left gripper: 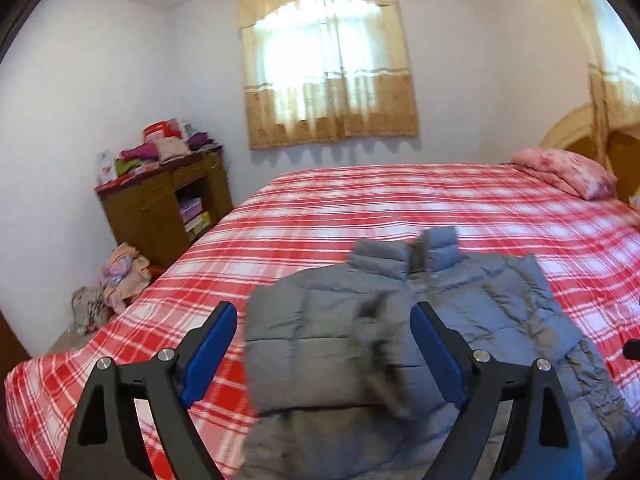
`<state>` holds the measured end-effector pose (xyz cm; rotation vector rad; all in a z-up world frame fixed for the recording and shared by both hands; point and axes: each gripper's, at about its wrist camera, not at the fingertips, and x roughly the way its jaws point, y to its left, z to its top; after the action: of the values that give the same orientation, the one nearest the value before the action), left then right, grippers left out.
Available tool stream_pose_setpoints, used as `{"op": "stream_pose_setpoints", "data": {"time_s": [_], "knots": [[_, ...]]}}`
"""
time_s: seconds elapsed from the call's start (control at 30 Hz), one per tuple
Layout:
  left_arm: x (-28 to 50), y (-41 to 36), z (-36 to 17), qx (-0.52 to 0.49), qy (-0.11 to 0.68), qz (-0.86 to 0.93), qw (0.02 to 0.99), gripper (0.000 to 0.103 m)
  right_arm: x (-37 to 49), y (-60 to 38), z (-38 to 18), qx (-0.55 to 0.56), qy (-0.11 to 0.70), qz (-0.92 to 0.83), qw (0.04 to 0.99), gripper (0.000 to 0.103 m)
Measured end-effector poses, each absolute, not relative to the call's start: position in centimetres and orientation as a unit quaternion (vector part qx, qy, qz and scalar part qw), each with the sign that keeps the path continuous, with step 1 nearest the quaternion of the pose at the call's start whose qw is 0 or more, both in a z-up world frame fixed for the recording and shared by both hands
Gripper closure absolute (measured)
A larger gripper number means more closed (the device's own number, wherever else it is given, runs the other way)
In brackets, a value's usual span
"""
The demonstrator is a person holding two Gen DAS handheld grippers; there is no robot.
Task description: Fold large clothes
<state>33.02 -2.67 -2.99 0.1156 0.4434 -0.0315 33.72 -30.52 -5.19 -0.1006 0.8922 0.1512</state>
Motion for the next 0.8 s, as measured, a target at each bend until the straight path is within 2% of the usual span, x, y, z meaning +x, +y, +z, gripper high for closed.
{"op": "stream_pose_setpoints", "data": {"time_s": [0.2, 0.33, 0.53, 0.7, 0.8], "knots": [[35.3, 2.3, -6.7, 0.080, 0.269, 0.094, 0.955, 0.014, 35.3, -26.5, -3.3, -0.060, 0.442, 0.100, 0.889, 0.006], [37.4, 3.6, -9.6, 0.053, 0.322, 0.095, 0.940, 0.014, 33.9, -24.9, -2.4, -0.074, 0.470, 0.098, 0.874, 0.006], [39.2, -3.3, -9.4, 0.076, 0.306, 0.032, 0.949, 0.014, 29.6, -26.0, -3.4, -0.109, 0.502, 0.073, 0.855, 0.006], [37.0, -10.8, -9.5, 0.110, 0.300, -0.078, 0.944, 0.014, 28.1, -31.9, -5.3, -0.084, 0.500, -0.010, 0.862, 0.006], [34.5, -12.6, -9.5, 0.140, 0.274, -0.096, 0.947, 0.014, 26.8, -36.2, -7.0, -0.040, 0.502, -0.052, 0.862, 0.006]]}}
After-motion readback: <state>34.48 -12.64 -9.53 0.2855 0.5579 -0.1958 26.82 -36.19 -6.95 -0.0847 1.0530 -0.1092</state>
